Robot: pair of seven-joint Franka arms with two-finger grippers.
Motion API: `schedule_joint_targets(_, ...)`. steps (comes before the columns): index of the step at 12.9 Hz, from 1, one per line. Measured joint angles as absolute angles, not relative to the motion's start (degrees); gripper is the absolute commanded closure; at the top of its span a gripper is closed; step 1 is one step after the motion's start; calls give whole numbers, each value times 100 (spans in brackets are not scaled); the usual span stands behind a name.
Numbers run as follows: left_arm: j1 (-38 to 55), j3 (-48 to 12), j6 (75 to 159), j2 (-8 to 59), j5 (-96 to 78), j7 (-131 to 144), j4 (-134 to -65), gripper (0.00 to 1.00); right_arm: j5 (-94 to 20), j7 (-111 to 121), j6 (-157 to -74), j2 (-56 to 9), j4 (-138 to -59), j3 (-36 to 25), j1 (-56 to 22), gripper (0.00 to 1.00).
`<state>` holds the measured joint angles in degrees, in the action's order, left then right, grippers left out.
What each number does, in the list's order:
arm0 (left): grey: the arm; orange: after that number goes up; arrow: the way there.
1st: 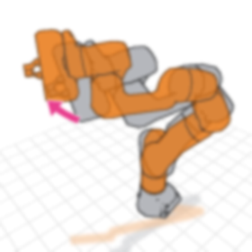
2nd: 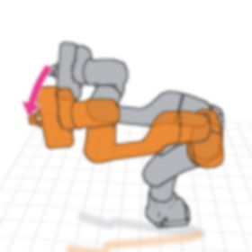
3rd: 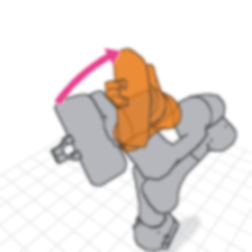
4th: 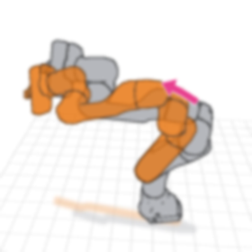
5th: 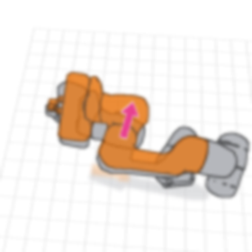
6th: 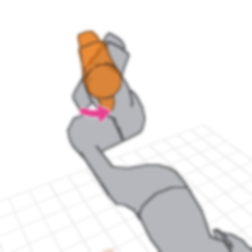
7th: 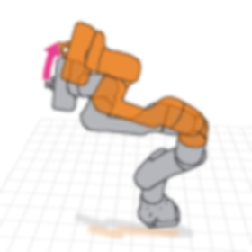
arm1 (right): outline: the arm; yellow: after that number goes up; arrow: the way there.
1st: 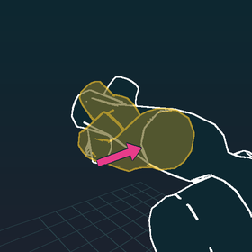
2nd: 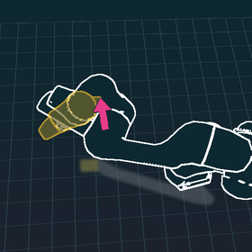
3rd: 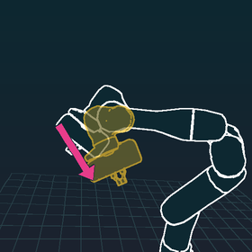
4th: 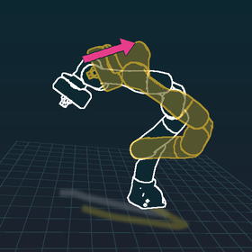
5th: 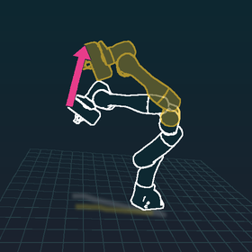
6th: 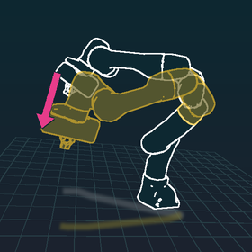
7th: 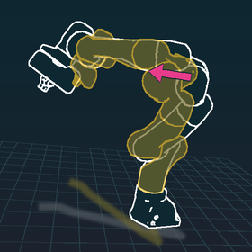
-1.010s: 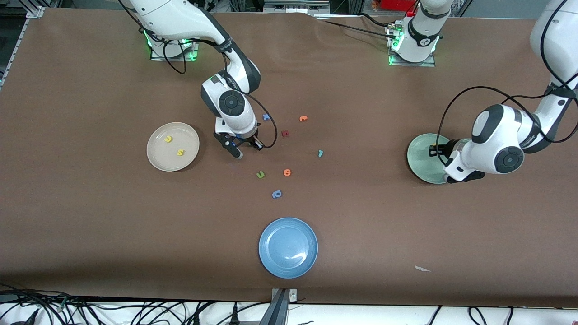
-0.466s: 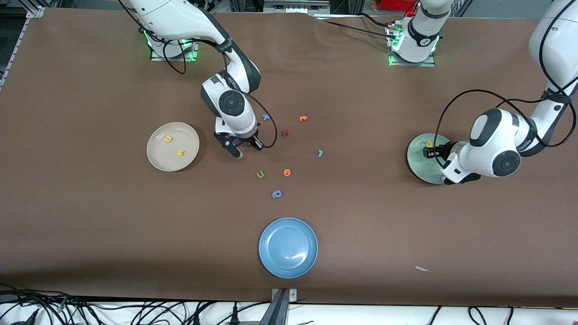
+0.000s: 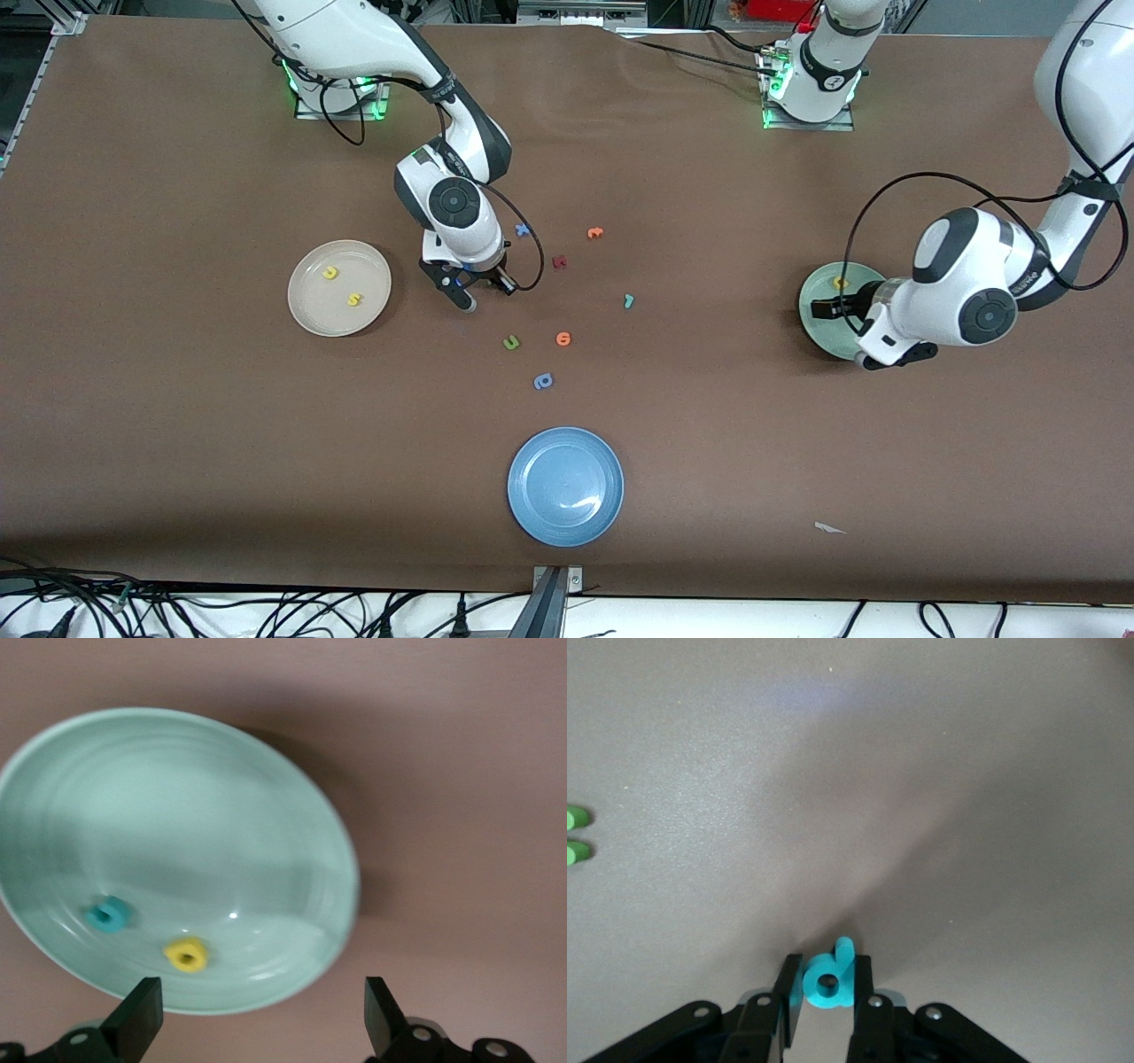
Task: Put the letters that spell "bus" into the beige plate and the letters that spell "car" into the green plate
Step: 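Carry the teal d toward the white plate while the left gripper reaches the l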
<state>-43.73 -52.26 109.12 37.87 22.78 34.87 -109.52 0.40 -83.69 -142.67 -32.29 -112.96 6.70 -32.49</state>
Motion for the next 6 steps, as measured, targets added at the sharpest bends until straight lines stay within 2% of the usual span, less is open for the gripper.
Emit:
schedule_joint_targets(3, -4170, -5584, 11005, 3786, 2257, 4469, -10954, 0, 40, -8369, -14269, -3229, -11297, 670, -3249, 80)
schedule_joint_targets(6, -3556, -5609, 11723, 3812, 2249, 5643, -10967, 2, 40, -8368, -14302, -3229, -11295, 671, -3253, 80)
